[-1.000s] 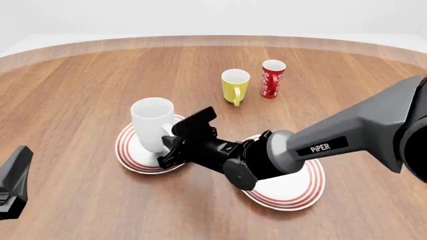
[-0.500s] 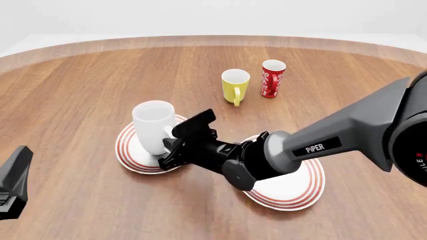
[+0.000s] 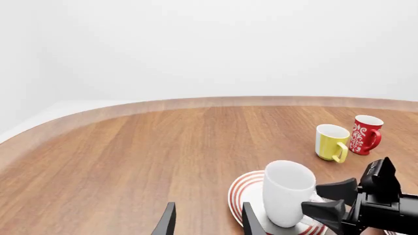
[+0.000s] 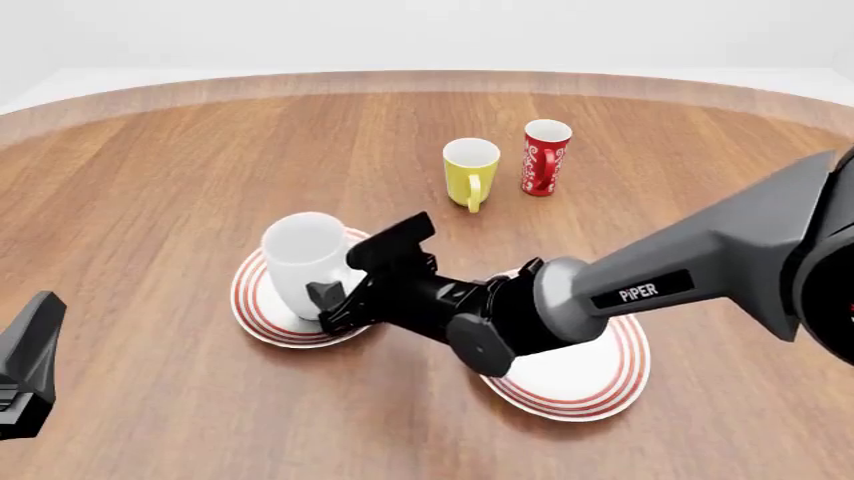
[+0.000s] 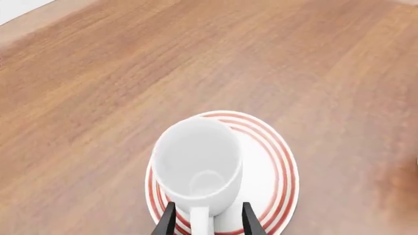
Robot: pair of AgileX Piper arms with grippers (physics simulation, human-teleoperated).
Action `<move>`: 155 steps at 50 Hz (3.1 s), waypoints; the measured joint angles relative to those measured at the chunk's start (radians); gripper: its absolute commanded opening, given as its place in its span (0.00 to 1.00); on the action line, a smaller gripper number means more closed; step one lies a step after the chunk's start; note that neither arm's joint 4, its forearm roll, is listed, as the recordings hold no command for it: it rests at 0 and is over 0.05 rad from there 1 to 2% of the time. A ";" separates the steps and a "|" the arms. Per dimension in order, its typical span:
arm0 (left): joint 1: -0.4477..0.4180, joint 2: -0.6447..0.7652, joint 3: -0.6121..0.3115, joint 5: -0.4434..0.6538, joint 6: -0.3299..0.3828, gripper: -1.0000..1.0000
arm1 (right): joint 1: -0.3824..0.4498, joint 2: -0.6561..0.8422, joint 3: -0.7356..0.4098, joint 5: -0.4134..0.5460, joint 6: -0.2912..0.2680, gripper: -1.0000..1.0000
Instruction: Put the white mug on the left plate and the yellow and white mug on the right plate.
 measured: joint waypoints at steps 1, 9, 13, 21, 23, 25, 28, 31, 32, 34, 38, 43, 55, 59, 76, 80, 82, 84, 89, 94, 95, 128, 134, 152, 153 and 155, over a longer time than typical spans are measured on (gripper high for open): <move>0.000 0.000 0.000 0.000 0.000 1.00 | -0.001 -0.003 0.001 0.001 -0.001 1.00; 0.000 0.000 0.000 0.000 0.000 1.00 | -0.006 -0.044 0.017 0.008 -0.008 1.00; 0.000 0.000 0.000 0.000 0.000 1.00 | -0.009 -0.072 0.028 0.012 -0.011 1.00; 0.000 0.000 0.000 0.000 0.000 1.00 | -0.017 -0.136 0.054 0.021 -0.019 1.00; 0.000 0.000 0.000 0.000 0.000 1.00 | -0.020 -0.153 0.061 0.024 -0.021 1.00; 0.000 0.000 0.000 0.000 0.000 1.00 | -0.023 -0.170 0.067 0.026 -0.023 1.00; 0.000 0.000 0.000 0.000 0.000 1.00 | -0.030 -0.197 0.077 0.029 -0.026 1.00; 0.000 0.000 0.000 0.000 0.000 1.00 | -0.039 -0.224 0.088 0.032 -0.028 1.00; 0.000 0.000 0.000 0.000 0.000 1.00 | -0.043 -0.233 0.091 0.032 -0.029 1.00; 0.000 0.000 0.000 0.000 0.000 1.00 | -0.050 -0.253 0.099 0.034 -0.030 1.00; 0.000 0.000 0.000 0.000 0.000 1.00 | -0.066 -0.291 0.113 0.037 -0.032 1.00; 0.000 0.000 0.000 0.000 0.000 1.00 | -0.089 -0.336 0.133 0.041 -0.035 1.00; 0.000 0.000 0.000 0.000 0.000 1.00 | -0.149 -0.452 0.177 0.052 -0.046 1.00; 0.000 0.000 0.000 0.000 0.000 1.00 | -0.171 -0.492 0.190 0.055 -0.052 1.00; 0.000 0.000 0.000 0.000 0.000 1.00 | -0.266 -0.638 0.235 0.063 -0.066 1.00; 0.000 0.000 0.000 0.000 0.000 1.00 | -0.287 -0.662 0.244 0.061 -0.064 1.00; 0.000 0.000 0.000 0.000 0.000 1.00 | -0.297 -0.673 0.248 0.059 -0.063 1.00; 0.000 0.000 0.000 0.000 0.000 1.00 | -0.308 -0.684 0.252 0.058 -0.062 1.00; 0.000 0.000 0.000 0.000 0.000 1.00 | -0.335 -0.705 0.259 0.054 -0.058 1.00; 0.000 0.000 0.000 0.000 0.000 1.00 | -0.360 -0.722 0.266 0.051 -0.054 1.00; 0.000 0.000 0.000 0.000 0.000 1.00 | -0.364 -0.724 0.267 0.050 -0.054 1.00; 0.000 0.000 0.000 0.000 0.000 1.00 | -0.462 -0.592 0.218 0.002 -0.050 1.00; 0.000 0.000 0.000 0.000 0.000 1.00 | -0.472 -0.546 0.199 -0.008 -0.049 1.00; 0.000 0.000 0.000 0.000 0.000 1.00 | -0.488 -0.397 0.119 -0.022 -0.044 1.00; 0.000 0.000 0.000 0.000 0.000 1.00 | -0.488 -0.389 0.114 -0.022 -0.044 1.00; 0.000 0.000 0.000 0.000 0.000 1.00 | -0.487 -0.373 0.104 -0.022 -0.043 1.00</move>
